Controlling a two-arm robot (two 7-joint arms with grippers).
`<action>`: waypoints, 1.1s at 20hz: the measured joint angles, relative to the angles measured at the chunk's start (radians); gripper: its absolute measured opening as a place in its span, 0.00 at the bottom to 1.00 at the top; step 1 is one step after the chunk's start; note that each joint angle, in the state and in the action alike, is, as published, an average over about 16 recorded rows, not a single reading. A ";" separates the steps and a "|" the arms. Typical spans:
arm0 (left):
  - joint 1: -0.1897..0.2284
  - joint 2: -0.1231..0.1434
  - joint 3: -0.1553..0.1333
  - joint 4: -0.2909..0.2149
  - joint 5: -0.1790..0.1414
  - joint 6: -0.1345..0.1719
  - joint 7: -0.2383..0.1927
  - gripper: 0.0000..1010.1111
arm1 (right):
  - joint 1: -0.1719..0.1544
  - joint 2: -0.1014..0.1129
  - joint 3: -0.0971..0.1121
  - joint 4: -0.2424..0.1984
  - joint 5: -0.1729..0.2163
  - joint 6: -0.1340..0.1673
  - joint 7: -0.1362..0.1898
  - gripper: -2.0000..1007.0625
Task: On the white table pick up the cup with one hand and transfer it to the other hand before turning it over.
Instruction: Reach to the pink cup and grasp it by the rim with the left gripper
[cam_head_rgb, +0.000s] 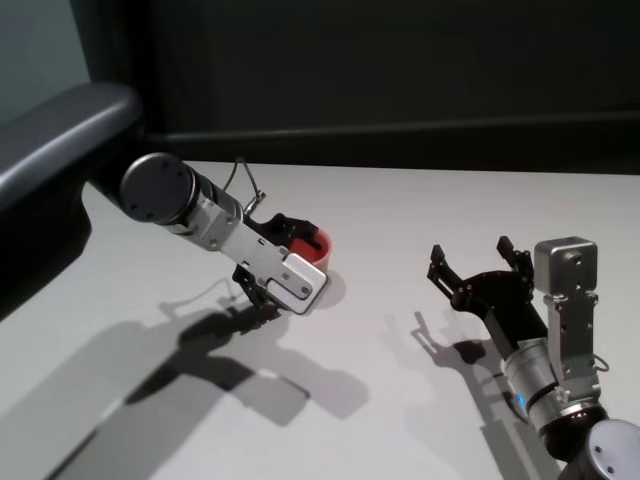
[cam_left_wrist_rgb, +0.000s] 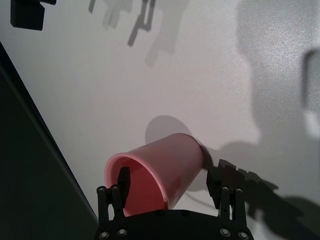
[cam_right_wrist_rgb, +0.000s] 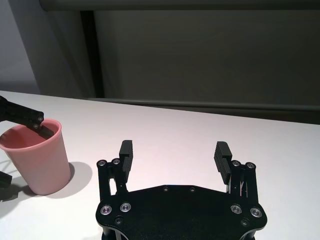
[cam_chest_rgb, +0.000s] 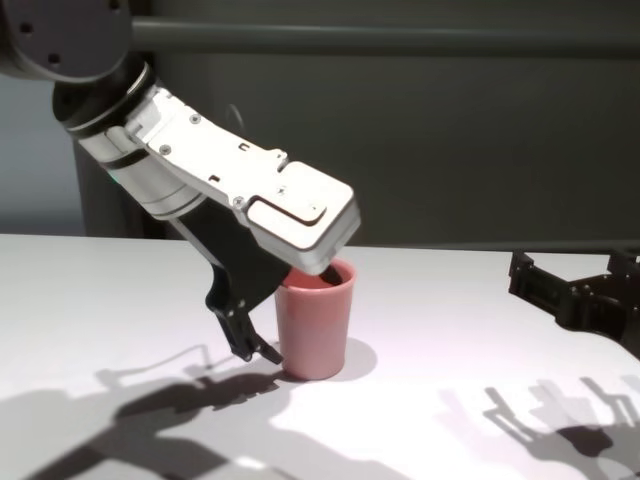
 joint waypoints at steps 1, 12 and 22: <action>-0.001 0.000 0.001 0.001 0.000 0.000 0.000 0.99 | 0.000 0.000 0.000 0.000 0.000 0.000 0.000 0.99; 0.000 0.000 0.001 0.000 0.000 0.002 0.000 0.87 | 0.000 0.000 0.000 0.000 0.000 0.000 0.000 0.99; 0.002 0.000 -0.002 -0.001 0.000 0.003 0.001 0.56 | 0.000 0.000 0.000 0.000 0.000 0.000 0.000 0.99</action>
